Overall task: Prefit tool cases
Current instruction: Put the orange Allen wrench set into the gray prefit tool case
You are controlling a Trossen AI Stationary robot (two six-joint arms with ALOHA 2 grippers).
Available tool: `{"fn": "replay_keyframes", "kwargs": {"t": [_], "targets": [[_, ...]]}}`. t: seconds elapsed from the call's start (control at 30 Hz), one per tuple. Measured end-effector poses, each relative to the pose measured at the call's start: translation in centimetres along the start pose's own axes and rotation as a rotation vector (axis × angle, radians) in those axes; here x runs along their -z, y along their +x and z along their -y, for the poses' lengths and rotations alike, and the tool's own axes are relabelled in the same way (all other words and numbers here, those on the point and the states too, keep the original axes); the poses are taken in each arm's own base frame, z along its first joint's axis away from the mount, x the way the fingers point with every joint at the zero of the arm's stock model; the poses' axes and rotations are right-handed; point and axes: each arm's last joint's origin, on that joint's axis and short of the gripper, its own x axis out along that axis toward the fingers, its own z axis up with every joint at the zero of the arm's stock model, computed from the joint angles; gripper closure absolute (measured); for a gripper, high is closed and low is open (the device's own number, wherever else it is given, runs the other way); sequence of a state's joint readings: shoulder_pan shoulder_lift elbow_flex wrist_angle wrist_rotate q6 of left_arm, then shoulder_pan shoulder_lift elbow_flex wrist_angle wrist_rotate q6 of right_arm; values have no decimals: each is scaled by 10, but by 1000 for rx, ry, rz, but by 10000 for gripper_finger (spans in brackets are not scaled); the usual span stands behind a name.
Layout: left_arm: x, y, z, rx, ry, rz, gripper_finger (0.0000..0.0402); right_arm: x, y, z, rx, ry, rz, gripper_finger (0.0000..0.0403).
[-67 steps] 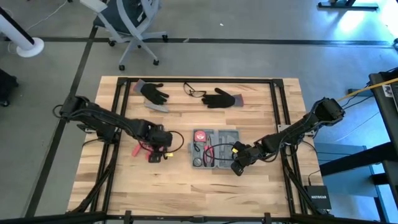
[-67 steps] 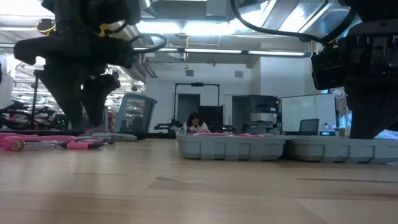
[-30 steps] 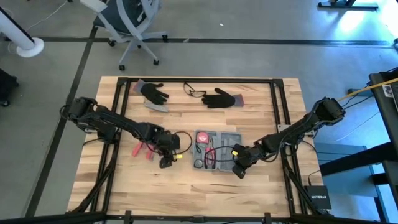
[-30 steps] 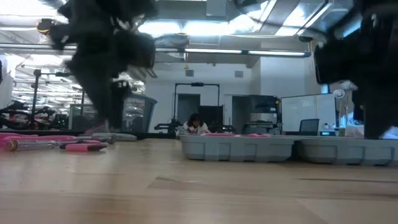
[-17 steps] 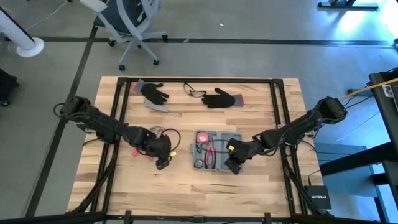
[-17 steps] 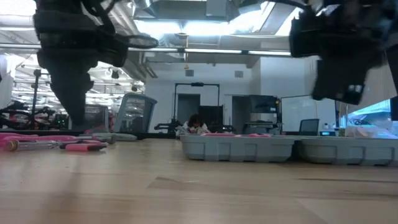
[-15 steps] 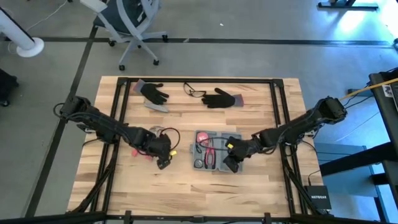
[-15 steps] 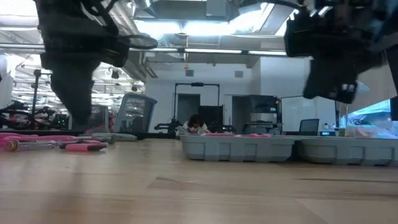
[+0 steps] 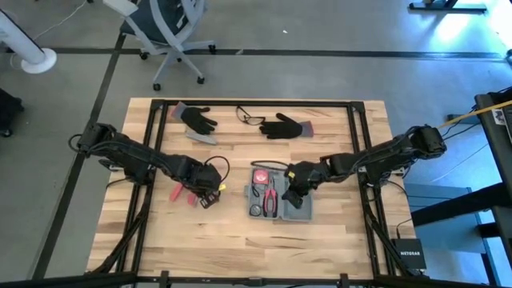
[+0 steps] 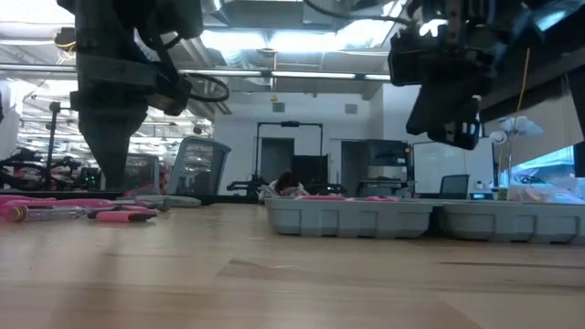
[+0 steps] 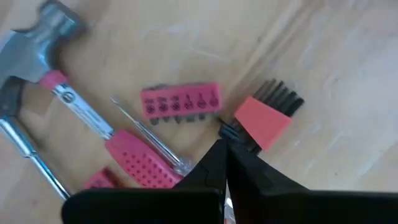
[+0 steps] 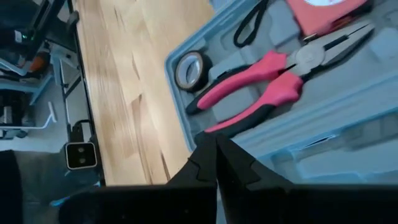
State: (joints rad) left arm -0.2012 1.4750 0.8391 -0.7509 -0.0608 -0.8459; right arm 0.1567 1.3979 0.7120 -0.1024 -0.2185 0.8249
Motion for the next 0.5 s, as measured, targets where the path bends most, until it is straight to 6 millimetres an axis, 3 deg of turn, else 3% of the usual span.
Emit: {"fn": "replay_keyframes", "kwargs": {"t": [0.27,0.5], "targets": [[5,5,4,2,-8,-8,401,-9,-3,8,-2,33,9,403],[11,23,0,44,8,-8,401,-9,-3,8,1,38,9,403]]}}
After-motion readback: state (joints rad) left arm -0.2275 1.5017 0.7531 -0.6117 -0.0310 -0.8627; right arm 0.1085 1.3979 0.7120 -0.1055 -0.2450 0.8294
